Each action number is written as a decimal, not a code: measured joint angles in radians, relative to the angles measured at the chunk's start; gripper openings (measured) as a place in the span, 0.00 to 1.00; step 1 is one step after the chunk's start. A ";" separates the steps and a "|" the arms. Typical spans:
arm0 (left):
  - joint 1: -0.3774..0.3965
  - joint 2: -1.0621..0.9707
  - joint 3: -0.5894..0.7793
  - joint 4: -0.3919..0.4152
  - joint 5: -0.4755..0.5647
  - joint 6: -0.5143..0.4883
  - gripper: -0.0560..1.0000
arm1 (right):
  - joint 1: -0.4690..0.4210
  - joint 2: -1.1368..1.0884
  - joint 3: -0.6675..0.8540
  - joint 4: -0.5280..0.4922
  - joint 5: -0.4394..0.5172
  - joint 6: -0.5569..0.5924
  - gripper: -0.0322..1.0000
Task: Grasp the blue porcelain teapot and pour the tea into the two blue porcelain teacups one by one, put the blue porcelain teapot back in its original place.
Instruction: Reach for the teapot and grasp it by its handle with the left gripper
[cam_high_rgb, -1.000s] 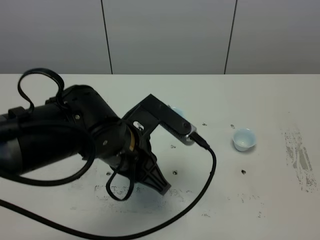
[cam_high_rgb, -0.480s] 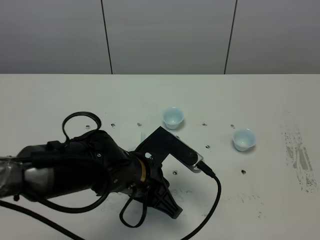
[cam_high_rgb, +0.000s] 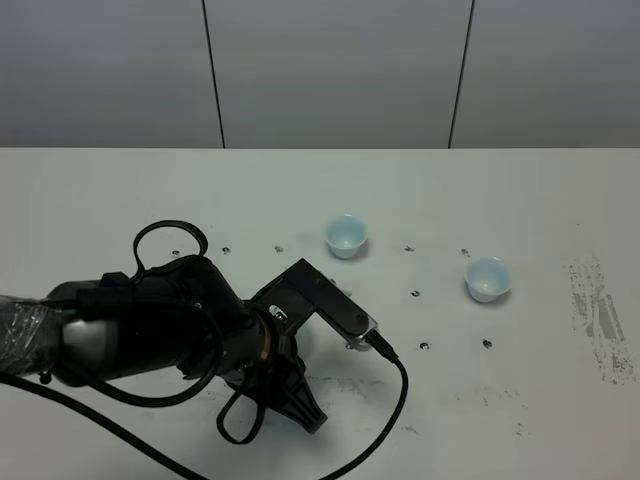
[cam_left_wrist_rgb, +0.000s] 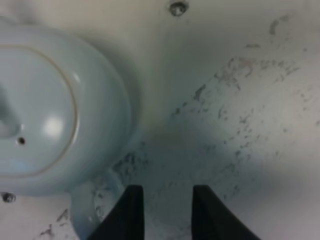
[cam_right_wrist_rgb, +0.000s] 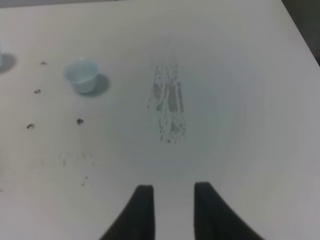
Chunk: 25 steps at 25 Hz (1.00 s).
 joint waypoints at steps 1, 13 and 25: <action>0.003 0.001 0.000 0.010 0.012 0.000 0.34 | 0.000 0.000 0.000 0.000 0.000 0.000 0.24; 0.034 -0.023 0.000 0.053 0.145 0.181 0.34 | 0.000 0.000 0.000 0.000 0.000 0.000 0.24; 0.147 -0.167 -0.051 -0.072 0.287 0.240 0.34 | 0.000 0.000 0.000 0.001 0.000 0.000 0.24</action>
